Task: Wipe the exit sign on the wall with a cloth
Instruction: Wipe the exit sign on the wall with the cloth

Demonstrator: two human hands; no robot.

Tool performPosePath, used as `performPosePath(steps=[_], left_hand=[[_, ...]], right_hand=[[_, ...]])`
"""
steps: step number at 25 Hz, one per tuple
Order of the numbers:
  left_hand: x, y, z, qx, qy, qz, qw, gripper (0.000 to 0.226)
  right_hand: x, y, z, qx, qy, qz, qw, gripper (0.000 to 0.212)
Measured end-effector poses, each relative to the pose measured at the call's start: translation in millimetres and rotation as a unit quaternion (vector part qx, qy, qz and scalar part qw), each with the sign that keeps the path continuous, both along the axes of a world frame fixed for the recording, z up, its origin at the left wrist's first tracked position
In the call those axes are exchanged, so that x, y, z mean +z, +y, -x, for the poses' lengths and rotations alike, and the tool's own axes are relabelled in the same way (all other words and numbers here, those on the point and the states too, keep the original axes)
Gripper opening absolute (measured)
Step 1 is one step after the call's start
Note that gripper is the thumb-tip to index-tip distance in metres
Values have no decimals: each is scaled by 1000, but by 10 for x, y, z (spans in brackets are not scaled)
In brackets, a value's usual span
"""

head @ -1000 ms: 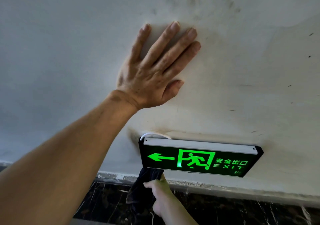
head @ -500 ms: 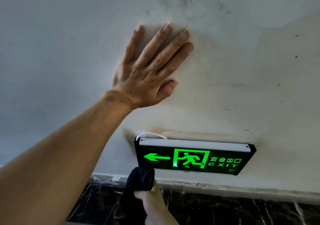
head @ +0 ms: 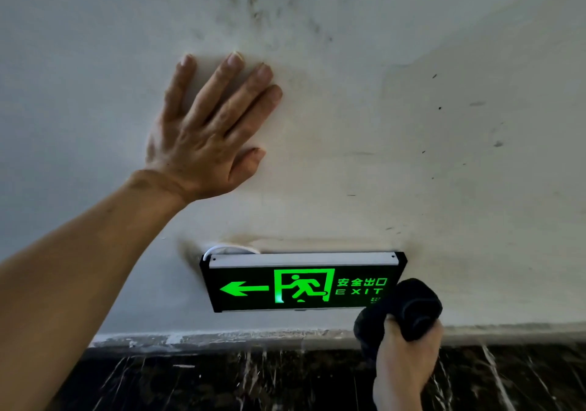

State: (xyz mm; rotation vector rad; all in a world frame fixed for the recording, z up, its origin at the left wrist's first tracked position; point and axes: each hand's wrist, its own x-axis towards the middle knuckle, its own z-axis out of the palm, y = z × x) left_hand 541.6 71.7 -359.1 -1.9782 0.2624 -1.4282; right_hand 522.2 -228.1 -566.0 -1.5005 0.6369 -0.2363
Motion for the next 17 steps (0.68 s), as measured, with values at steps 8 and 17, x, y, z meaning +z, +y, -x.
performPosePath(steps=[8, 17], left_hand=[[1, 8, -3, -3, -2, -7, 1000, 72], [-12, 29, -25, 0, -1, -9, 1000, 72]], right_hand=[[94, 225, -128, 81, -83, 78, 990, 49], [33, 629, 195, 168, -140, 142, 965, 45]])
